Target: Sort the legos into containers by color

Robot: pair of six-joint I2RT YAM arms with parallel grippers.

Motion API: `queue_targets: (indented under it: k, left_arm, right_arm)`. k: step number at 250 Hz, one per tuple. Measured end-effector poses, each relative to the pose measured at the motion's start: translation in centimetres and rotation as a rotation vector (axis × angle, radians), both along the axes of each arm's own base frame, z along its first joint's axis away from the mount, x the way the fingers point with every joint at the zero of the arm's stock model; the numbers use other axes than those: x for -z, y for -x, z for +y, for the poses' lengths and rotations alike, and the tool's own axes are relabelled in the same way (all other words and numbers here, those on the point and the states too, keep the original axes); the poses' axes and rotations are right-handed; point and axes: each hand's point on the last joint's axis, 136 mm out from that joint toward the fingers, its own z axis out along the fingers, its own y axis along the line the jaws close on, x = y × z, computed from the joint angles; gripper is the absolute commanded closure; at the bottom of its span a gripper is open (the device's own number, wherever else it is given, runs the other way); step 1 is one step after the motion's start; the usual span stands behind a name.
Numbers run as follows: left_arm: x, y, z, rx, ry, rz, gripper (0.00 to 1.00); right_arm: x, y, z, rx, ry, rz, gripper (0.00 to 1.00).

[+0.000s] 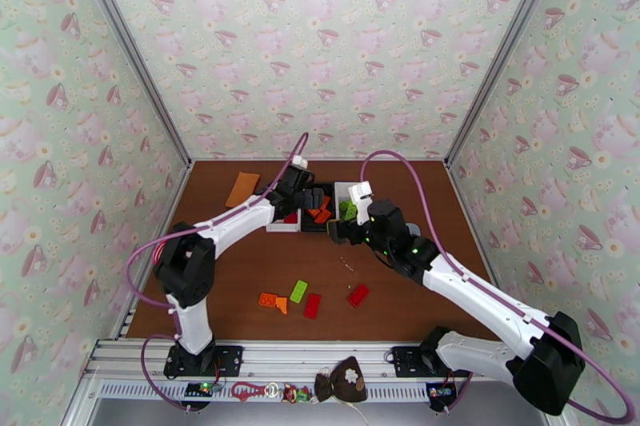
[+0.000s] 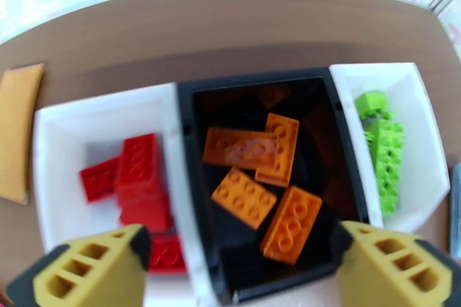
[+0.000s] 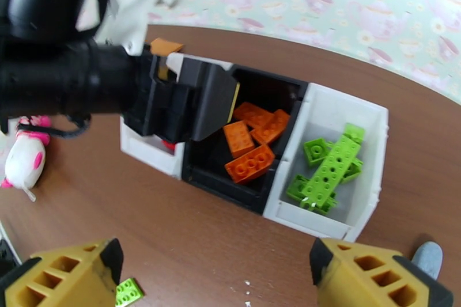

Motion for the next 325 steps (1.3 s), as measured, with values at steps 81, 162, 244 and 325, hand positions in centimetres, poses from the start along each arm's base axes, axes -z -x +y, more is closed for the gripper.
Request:
queue_targets:
  k: [81,162,244,325]
  left_arm:
    - [-1.4,4.1,8.0,-0.173,0.078,0.025,0.0]
    - [-1.8,6.2,15.1,-0.341,0.124,0.044,0.0]
    - [-0.9,6.8,18.3,-0.415,0.132,0.071,0.0]
    - [-0.8,6.7,18.8,-0.419,0.121,0.07,0.0]
  right_arm:
    - [2.7,7.2,7.3,-0.465,0.171,-0.057,0.08]
    - [6.6,12.9,13.8,-0.873,0.389,-0.059,0.09]
    - [13.0,15.5,16.2,-1.046,0.563,0.037,0.09]
    - [17.9,16.1,16.2,-1.093,0.647,0.116,0.1]
